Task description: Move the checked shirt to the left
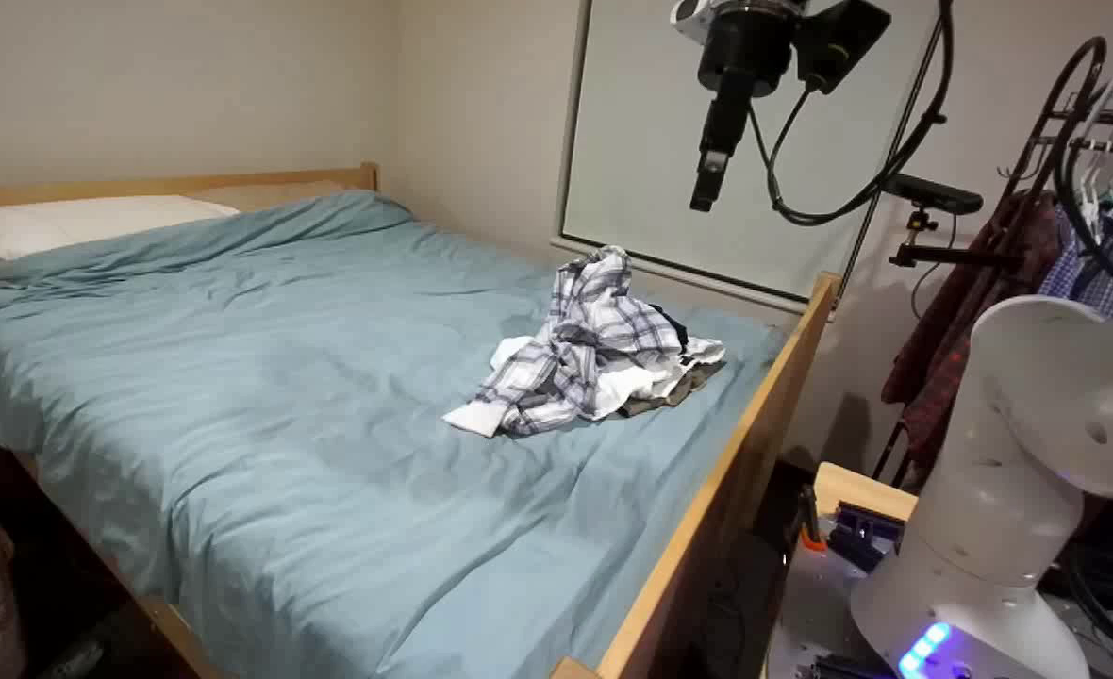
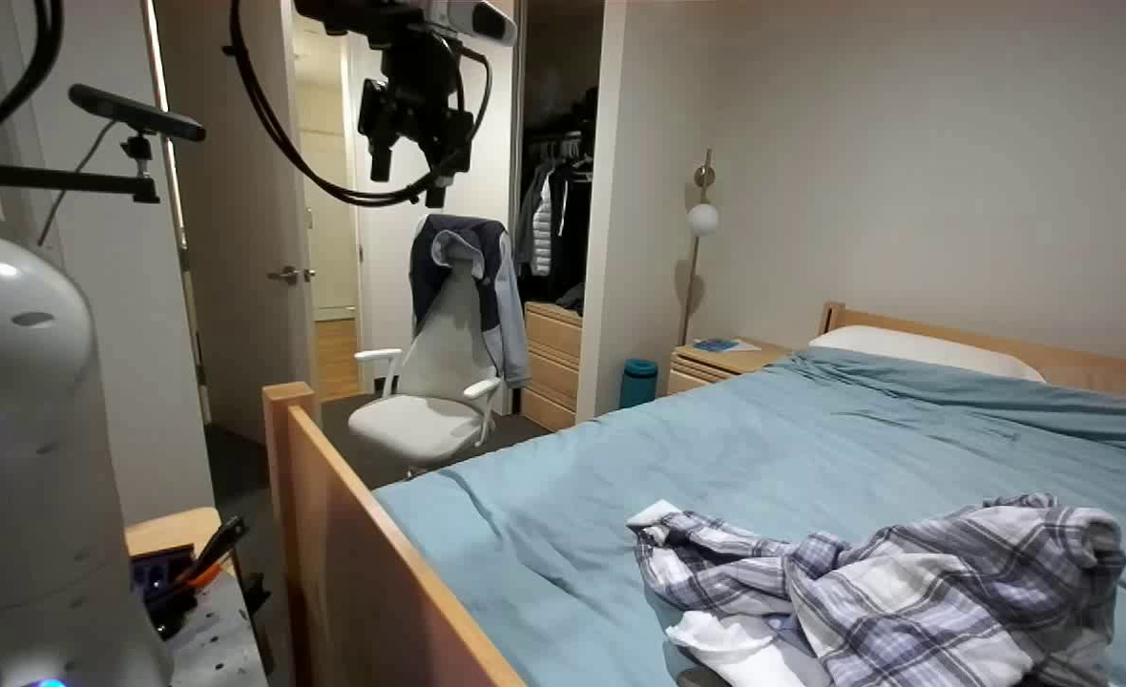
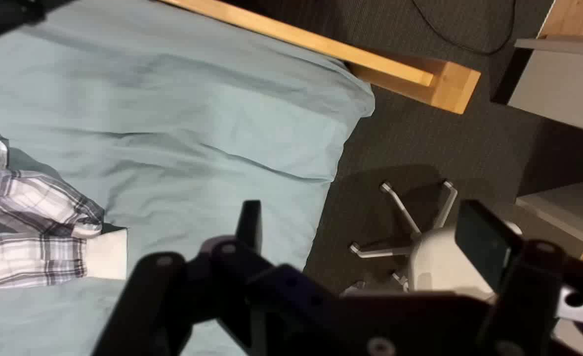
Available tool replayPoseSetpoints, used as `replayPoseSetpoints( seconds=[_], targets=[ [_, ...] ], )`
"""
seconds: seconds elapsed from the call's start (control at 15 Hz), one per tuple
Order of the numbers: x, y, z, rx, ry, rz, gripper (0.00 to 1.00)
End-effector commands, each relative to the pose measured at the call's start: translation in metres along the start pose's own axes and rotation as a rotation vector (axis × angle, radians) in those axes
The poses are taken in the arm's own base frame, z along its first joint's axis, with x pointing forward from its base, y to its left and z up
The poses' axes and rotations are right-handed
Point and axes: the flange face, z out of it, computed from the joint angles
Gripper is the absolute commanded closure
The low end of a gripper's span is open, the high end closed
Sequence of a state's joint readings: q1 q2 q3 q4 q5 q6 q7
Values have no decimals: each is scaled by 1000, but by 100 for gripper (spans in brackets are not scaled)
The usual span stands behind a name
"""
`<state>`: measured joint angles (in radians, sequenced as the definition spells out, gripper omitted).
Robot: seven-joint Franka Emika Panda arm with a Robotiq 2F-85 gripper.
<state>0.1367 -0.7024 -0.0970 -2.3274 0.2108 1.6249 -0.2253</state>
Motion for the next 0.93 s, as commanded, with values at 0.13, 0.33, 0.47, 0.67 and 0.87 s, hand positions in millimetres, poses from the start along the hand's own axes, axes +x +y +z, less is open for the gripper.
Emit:
replayPoseSetpoints(
  seconds=[0.13,0.33,0.47,0.67,0.87],
  targets=[
    [0,0,0,0,-1,0,0],
    [0,0,0,0,-1,0,0],
    [0,0,0,0,-1,0,0],
    [0,0,0,0,-1,0,0],
    [35,-7,17,5,43,59,0]
  ],
)
